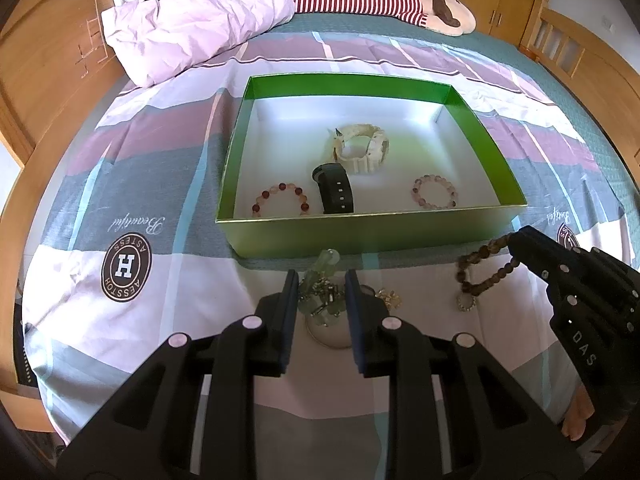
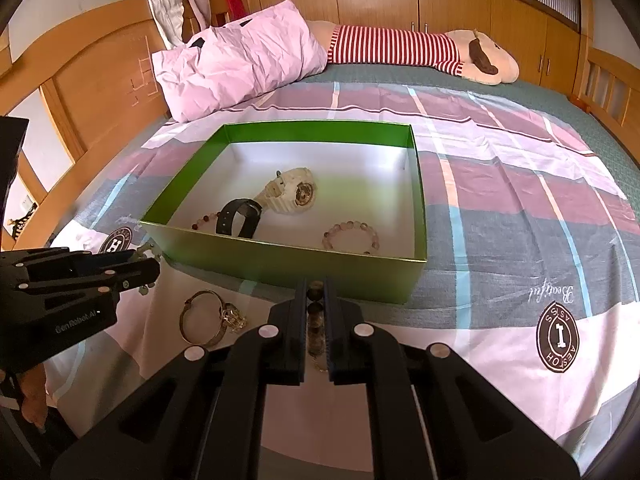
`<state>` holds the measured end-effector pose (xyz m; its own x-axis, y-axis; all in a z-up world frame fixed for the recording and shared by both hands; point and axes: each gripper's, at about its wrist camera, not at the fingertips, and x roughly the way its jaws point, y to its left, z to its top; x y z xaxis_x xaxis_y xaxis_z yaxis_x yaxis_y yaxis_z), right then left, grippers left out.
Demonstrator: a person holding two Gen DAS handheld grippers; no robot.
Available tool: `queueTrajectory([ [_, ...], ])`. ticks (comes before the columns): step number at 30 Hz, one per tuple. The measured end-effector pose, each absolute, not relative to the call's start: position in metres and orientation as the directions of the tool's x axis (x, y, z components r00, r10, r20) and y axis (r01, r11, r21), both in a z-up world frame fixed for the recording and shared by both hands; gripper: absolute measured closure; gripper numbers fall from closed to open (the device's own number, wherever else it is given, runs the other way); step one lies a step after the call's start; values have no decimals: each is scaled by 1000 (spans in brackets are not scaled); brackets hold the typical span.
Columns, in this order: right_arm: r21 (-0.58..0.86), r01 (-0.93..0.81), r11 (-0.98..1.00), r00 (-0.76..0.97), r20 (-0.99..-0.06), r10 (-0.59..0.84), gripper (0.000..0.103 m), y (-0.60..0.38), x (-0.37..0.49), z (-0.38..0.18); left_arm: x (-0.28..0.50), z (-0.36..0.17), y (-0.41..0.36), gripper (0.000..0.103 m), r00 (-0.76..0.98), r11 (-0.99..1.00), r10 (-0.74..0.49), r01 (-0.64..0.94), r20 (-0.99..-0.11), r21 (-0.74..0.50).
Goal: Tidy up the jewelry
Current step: 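Carry both held items over the green box and open both tools to drop them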
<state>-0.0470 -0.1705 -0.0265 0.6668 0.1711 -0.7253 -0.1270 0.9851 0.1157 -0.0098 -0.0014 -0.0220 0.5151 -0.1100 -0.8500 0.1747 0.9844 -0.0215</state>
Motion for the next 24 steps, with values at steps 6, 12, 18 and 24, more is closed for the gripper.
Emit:
queueTrajectory([
  [6, 113, -134, 985, 669, -722, 174, 96, -166, -47, -25, -10, -20, -2, 80, 519, 984, -115, 175, -847, -27],
  [12, 105, -143, 984, 660, -731, 174, 96, -163, -46, -28, -10, -20, -4, 80, 515, 983, -113, 183, -849, -20],
  [18, 106, -142, 984, 660, -731, 174, 96, -163, -46, -28, -10, -22, -5, 80, 512, 982, -111, 187, -851, -16],
  [24, 105, -144, 984, 661, -730, 175, 96, -163, -46, -27, -10, -23, -6, 80, 511, 982, -111, 189, -852, -14],
])
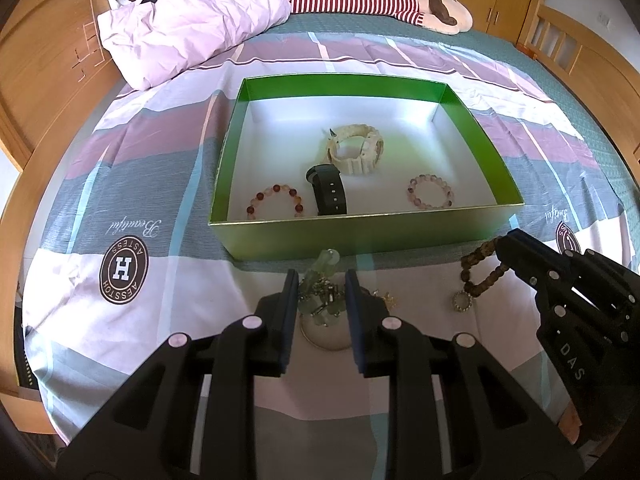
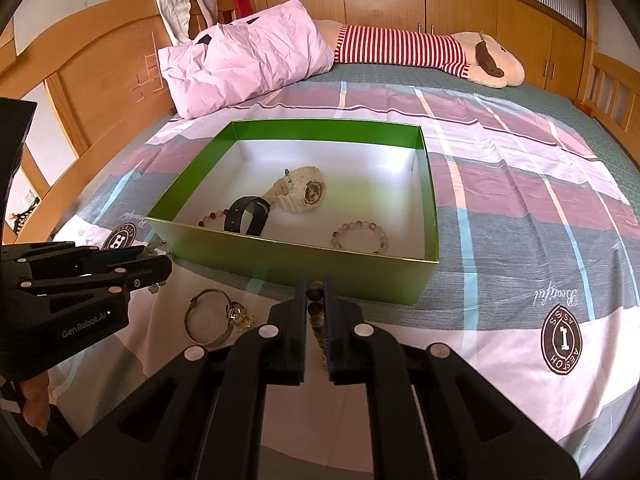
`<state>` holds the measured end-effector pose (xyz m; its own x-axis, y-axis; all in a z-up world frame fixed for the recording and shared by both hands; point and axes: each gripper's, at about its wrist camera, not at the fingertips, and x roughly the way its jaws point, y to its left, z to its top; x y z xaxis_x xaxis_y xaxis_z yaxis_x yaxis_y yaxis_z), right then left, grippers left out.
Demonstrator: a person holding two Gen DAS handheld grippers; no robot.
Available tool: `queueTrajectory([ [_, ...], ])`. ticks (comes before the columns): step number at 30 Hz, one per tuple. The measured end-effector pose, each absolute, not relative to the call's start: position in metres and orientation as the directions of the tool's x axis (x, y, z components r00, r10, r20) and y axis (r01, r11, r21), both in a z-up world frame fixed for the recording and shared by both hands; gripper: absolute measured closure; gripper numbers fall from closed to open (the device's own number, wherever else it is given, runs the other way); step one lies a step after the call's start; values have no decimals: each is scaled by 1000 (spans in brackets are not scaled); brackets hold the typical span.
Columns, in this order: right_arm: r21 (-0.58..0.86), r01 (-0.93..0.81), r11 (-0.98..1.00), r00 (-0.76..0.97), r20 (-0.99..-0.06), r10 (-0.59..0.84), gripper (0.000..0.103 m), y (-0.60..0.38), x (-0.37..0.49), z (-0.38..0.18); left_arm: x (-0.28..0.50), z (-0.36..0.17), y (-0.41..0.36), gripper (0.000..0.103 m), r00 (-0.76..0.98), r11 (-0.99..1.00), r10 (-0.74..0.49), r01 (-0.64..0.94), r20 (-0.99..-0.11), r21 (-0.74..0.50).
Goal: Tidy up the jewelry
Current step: 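Carry both held items over the green box and open both tools to drop them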
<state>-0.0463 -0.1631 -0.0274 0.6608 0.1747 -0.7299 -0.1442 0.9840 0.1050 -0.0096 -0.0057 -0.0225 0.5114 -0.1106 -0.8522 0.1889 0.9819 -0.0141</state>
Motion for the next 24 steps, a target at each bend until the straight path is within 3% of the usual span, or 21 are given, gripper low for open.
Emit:
queueTrajectory([
  [19, 145, -142, 979, 690, -695, 203, 96, -167, -44, -12, -4, 2, 0, 80, 566, 983, -128, 180, -814, -30],
  [24, 202, -140, 969, 713, -658, 240, 96, -172, -25, 5, 20, 25, 11, 80, 601, 976, -196, 192, -775, -99],
])
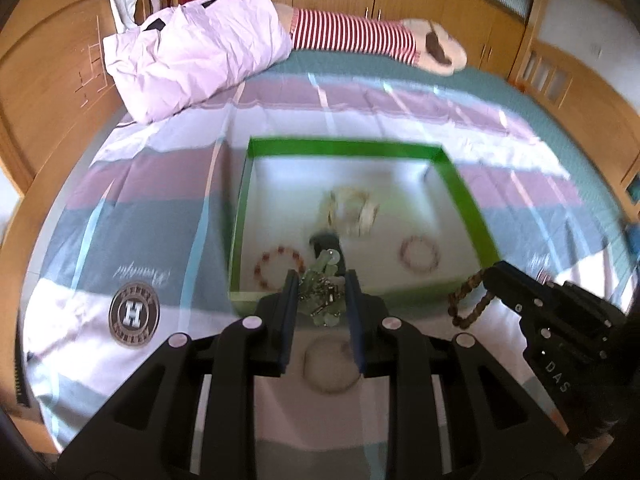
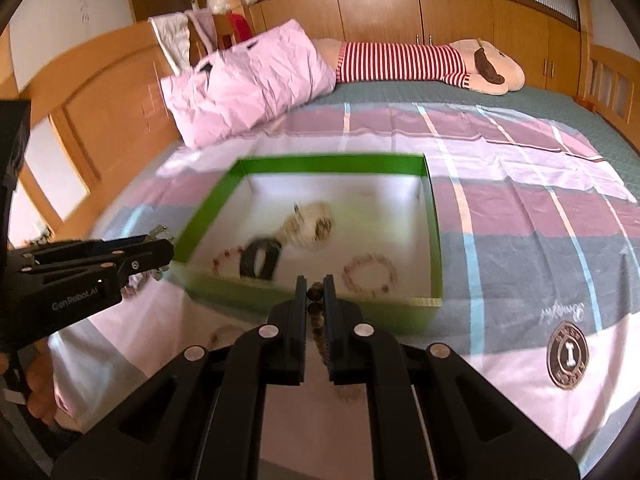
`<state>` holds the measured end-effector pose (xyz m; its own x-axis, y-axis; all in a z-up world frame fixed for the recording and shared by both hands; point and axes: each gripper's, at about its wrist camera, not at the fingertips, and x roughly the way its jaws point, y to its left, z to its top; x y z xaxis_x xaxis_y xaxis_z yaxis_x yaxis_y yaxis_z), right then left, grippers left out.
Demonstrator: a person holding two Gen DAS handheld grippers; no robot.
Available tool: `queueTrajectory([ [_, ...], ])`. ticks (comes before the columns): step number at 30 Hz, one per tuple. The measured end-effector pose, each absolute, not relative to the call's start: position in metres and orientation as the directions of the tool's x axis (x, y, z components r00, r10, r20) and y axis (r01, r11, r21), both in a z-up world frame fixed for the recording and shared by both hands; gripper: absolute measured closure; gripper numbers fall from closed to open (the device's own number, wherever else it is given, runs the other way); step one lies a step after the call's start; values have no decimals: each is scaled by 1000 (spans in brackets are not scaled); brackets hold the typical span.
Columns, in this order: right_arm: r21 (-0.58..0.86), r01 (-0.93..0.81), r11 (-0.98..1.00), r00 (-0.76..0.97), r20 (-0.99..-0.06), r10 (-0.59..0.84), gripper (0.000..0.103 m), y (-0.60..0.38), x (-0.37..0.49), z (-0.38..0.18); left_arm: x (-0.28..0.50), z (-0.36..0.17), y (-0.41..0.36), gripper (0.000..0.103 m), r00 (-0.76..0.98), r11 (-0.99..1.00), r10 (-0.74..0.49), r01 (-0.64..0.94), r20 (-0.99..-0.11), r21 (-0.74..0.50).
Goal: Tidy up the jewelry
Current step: 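Carry both held items over the green box and open both tools to drop them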
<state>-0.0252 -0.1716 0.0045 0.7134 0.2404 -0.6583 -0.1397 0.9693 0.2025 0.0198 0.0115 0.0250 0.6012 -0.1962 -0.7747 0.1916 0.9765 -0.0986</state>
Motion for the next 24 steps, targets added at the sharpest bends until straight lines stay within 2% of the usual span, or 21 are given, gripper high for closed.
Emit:
queueTrajectory([
  [5, 242, -118, 963, 747, -618, 246, 96, -183, 6, 14, 50, 23, 23, 80, 599, 968, -250, 175, -761, -180],
  [11, 241, -59, 969, 725, -656, 208, 96, -193, 35, -5, 79, -5, 30, 80, 539, 946, -320, 133, -780, -296],
  [22, 209, 19, 978, 667, -731, 143, 95, -211, 67, -39, 118, -48, 16, 79, 491, 962, -269, 97, -828, -255],
  [23, 204, 21, 979, 659, -739, 140, 91, -212, 68, -42, 120, -53, 16, 79, 483, 964, -262, 92, -835, -249],
  [24, 201, 20, 979, 652, -745, 139, 84, -211, 68, -44, 121, -56, 16, 73, 478, 966, -254, 87, -841, -242],
])
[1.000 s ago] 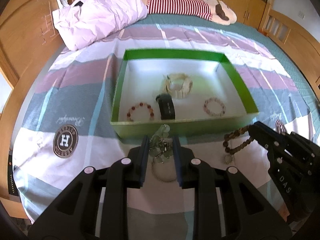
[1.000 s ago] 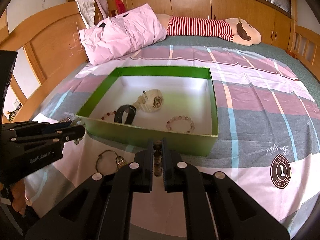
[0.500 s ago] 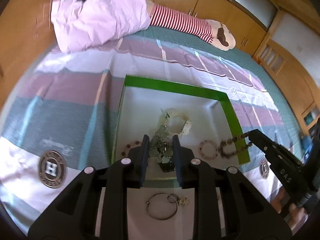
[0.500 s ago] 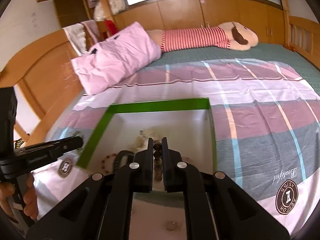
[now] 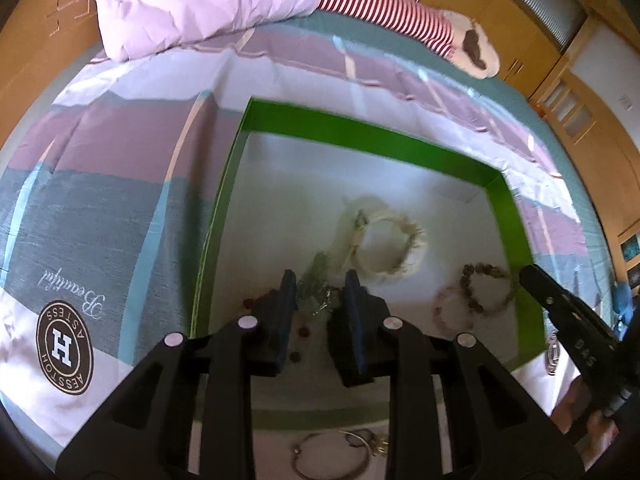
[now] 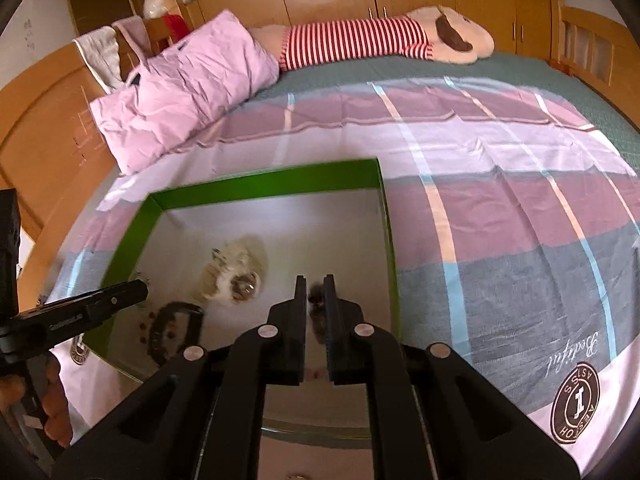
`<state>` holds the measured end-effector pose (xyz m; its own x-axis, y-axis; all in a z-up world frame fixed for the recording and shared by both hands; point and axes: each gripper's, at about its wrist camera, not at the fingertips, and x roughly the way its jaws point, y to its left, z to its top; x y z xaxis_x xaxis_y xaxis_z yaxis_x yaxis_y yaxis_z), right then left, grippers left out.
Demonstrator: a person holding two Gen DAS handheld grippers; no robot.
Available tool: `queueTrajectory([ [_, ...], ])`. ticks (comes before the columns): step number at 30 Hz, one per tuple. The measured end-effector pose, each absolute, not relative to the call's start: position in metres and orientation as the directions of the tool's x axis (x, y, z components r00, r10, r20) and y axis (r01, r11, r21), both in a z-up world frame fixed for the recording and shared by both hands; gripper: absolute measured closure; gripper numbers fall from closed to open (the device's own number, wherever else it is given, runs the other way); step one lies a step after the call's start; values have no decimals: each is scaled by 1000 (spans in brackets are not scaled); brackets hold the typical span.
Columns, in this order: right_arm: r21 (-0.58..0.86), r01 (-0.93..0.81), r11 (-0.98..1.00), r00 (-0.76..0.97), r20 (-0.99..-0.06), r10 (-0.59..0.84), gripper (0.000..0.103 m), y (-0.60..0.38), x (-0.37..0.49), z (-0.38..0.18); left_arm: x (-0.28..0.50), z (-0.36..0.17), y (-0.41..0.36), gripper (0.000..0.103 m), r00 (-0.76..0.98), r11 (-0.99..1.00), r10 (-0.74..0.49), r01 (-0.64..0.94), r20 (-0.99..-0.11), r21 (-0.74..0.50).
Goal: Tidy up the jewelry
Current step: 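Carry both held items over the green box and open both tools to drop them, then move the left tool to the silver bangle while the right tool moves to the gold beaded ring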
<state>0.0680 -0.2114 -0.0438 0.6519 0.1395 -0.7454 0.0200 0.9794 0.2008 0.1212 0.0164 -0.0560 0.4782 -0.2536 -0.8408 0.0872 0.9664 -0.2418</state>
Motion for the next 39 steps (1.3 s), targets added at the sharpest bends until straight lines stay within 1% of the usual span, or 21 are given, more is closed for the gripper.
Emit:
queueTrajectory([
  [1, 203, 19, 979, 649, -747, 142, 67, -211, 67, -44, 121, -56, 17, 70, 477, 967, -250, 86, -842, -239],
  [2, 215, 17, 976, 653, -742, 152, 56, -212, 65, -43, 120, -55, 18, 65, 483, 968, -248, 91, -839, -234],
  [3, 229, 7, 973, 656, -736, 168, 56, -211, 61, -40, 117, -50, 17, 61, 496, 970, -242, 103, -834, -221],
  [6, 267, -50, 962, 659, -715, 232, 56, -206, 43, -22, 106, -33, 17, 55, 520, 969, -247, 132, -818, -209],
  [9, 292, -132, 947, 641, -704, 306, 56, -198, 15, -7, 81, -14, 20, 54, 518, 959, -282, 174, -807, -223],
  [11, 262, -176, 949, 606, -731, 314, 56, -189, -3, -8, 62, -8, 19, 52, 501, 958, -279, 198, -819, -206],
  [13, 203, -203, 958, 556, -781, 284, 56, -179, -21, -20, 43, -8, 17, 48, 477, 957, -277, 214, -834, -196],
  [15, 132, -188, 973, 493, -845, 210, 56, -175, -30, -43, 24, -15, 10, 38, 442, 944, -302, 260, -845, -201],
  [16, 116, -173, 978, 467, -865, 185, 56, -175, -30, -52, 17, -20, 6, 36, 424, 942, -295, 279, -856, -186],
  [18, 107, -137, 985, 381, -912, 153, 56, -178, -28, -74, 5, -36, -3, 32, 392, 943, -244, 308, -887, -124],
  [19, 105, -135, 985, 357, -923, 147, 56, -178, -27, -81, -2, -47, -7, 30, 372, 943, -214, 320, -903, -91],
  [20, 95, -134, 986, 341, -930, 136, 56, -177, -27, -87, -4, -53, -8, 27, 362, 942, -203, 325, -910, -81],
  [21, 79, -136, 988, 338, -933, 121, 56, -175, -27, -90, -7, -59, -10, 26, 352, 942, -191, 329, -916, -70],
  [23, 67, -147, 987, 337, -935, 113, 56, -170, -27, -93, -9, -70, -12, 24, 330, 941, -174, 335, -928, -58],
  [25, 60, -154, 986, 336, -935, 110, 56, -166, -27, -95, -8, -77, -13, 20, 314, 941, -168, 332, -934, -58],
  [31, 23, -149, 989, 326, -943, 71, 56, -159, -23, -105, 6, -99, -14, 19, 287, 958, -123, 284, -950, -39],
  [35, 14, -155, 988, 333, -941, 66, 56, -157, -24, -107, 10, -110, -15, 19, 296, 963, -41, 268, -954, 42],
  [39, 7, -156, 988, 343, -937, 60, 56, -153, -24, -109, 13, -112, -12, 19, 289, 967, -48, 255, -956, 28],
])
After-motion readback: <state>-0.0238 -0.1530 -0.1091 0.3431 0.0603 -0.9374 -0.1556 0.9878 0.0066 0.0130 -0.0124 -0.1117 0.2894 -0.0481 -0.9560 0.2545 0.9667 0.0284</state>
